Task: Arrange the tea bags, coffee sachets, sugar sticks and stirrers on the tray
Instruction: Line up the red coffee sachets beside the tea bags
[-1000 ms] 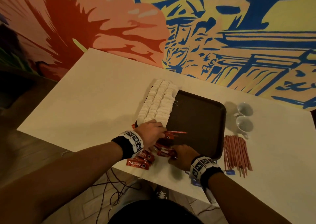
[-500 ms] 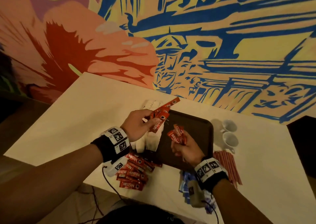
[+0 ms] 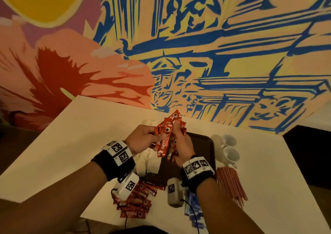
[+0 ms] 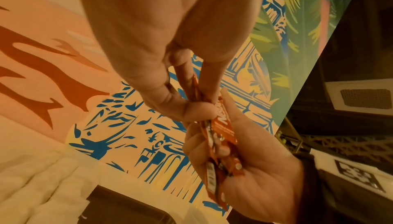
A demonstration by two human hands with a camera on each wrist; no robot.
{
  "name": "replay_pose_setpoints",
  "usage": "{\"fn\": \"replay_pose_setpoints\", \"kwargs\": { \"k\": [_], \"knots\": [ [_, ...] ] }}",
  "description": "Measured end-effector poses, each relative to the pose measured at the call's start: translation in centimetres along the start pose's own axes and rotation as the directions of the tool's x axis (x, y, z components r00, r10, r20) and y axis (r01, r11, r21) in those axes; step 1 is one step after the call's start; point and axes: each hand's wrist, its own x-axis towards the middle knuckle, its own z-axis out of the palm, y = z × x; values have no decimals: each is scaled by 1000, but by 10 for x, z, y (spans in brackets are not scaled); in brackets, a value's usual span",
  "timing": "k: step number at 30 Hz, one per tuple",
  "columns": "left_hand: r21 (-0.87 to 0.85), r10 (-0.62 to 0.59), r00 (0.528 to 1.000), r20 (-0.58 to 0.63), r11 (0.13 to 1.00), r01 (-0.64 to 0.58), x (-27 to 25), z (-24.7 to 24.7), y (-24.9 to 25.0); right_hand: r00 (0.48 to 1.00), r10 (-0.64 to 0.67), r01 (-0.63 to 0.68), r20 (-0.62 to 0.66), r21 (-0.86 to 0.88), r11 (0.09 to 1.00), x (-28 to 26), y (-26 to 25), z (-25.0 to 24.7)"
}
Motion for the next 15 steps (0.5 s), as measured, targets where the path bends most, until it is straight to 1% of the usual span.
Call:
{"fn": "replay_pose_setpoints", "kwargs": {
  "k": [3,5,7,9,12,13,15],
  "knots": [
    [12,-39,999,29,999,39,2,-2,1,1000,-1,-1,31,48,999,0,1,9],
    [82,-56,997,56,995,51,2,-2,2,998,-3,-1,61,71,998,0,0,17],
    [184,-51,998,43,982,42,5,-3,1,997,-4,-2,73,85,996,2,1,24],
    [285,-19,1000,11,958,16,7,-3,1,1000,-3,1,29,69,998,4,0,30],
    [428,63,996,-57,903,-33,7,-1,3,999,-26,28,-48,45,999,10,0,34],
    [438,80,993,-89,899,-33,8,0,3,997,-36,38,-71,33,999,12,1,34],
    [400,98,981,-170,916,-22,7,3,3,993,-57,58,-104,4,998,16,3,33]
  ]
}}
